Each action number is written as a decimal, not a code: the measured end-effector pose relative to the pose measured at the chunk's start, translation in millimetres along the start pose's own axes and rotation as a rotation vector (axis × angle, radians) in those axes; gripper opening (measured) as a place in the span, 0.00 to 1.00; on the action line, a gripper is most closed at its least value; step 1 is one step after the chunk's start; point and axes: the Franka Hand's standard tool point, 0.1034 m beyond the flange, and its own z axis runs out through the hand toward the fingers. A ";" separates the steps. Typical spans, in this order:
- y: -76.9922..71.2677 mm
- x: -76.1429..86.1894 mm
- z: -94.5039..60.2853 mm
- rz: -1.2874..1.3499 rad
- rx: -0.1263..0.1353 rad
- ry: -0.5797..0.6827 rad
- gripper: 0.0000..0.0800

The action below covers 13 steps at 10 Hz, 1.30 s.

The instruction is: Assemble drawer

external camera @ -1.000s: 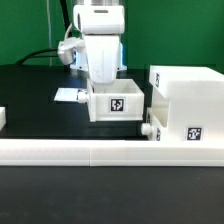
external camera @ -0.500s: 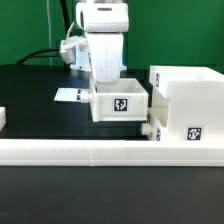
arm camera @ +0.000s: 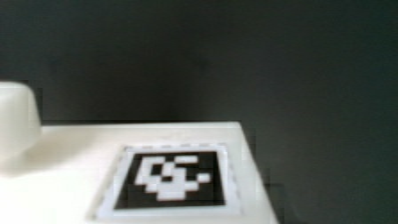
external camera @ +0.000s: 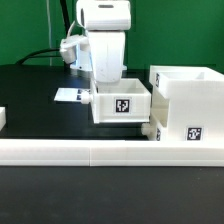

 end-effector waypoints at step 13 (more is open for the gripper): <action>18.0 11.1 2.2 0.006 -0.005 0.010 0.06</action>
Offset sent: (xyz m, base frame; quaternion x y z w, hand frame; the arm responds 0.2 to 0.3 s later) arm 0.0257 0.0068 0.0029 0.0167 -0.0102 0.0001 0.9998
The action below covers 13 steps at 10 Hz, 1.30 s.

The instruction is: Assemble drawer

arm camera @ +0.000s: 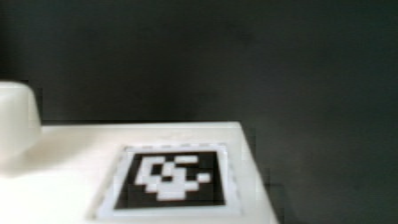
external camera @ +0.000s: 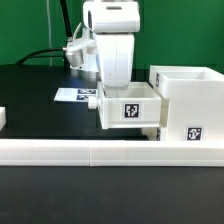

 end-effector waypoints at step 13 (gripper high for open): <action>-4.6 13.2 1.8 0.010 0.010 0.006 0.06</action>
Offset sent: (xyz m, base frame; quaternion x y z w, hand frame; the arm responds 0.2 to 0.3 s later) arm -0.0138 0.0110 0.0047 -0.0045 -0.0097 -0.0065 0.9999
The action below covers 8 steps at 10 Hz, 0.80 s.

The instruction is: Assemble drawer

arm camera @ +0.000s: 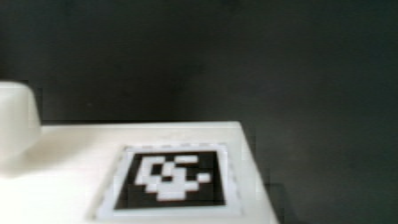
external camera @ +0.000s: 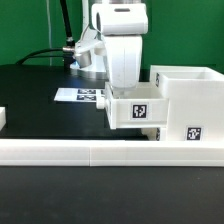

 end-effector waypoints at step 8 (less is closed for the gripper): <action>5.5 19.2 -1.8 -0.027 -0.007 -0.002 0.06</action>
Offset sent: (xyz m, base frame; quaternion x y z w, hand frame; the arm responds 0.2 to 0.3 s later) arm 0.0115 0.0129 0.0081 0.0073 -0.0082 -0.0252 0.9996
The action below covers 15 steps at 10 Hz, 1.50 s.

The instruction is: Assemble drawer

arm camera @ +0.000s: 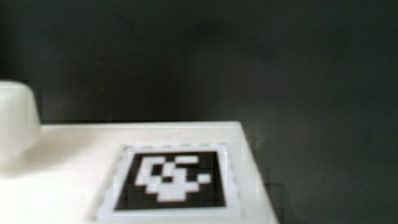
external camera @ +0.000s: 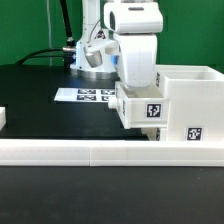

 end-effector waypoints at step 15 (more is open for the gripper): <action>23.7 -40.4 -64.6 0.032 -0.053 -0.033 0.81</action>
Offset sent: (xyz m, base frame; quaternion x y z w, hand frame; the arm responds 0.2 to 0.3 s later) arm 0.0000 0.0000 0.0000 0.0000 0.0000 0.0000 1.0000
